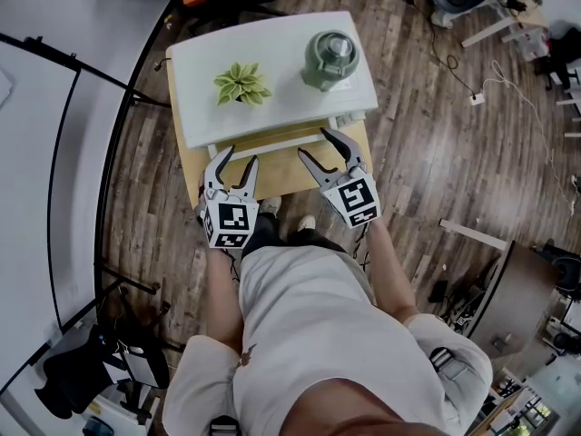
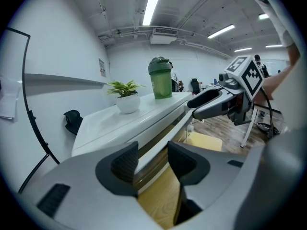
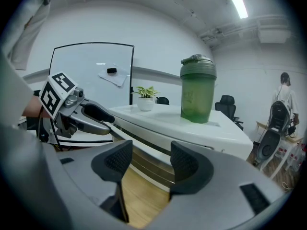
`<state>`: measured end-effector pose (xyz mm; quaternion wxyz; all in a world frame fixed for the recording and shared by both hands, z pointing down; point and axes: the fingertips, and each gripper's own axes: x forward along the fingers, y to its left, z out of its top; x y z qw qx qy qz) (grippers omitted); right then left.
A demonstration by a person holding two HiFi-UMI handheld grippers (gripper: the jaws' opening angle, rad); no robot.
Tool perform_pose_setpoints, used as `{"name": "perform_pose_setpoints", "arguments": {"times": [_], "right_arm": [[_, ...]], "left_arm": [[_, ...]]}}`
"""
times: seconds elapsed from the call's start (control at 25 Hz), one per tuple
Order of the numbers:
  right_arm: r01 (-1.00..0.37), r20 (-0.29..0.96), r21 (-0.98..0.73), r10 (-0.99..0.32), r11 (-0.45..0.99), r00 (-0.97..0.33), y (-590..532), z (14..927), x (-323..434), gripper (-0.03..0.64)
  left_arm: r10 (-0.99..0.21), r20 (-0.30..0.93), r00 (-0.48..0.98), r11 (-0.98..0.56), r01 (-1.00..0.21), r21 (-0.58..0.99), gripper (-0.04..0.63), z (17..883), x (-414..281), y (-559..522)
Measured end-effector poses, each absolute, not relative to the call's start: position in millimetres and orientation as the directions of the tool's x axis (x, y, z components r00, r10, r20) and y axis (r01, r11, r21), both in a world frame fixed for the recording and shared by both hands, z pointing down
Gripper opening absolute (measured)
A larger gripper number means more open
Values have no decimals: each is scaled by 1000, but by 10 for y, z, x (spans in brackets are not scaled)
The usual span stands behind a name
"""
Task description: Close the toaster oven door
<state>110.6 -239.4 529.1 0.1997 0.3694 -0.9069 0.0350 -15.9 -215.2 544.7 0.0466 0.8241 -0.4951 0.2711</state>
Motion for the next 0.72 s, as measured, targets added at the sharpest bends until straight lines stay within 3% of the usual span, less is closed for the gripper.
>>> {"name": "perform_pose_setpoints", "arguments": {"times": [0.72], "right_arm": [[-683,358,123,-674,720,-646,-2166,5137,1178,236]], "left_arm": [[-857,393,335,-402,-910,-101,204,5189,-123,-1940]]}}
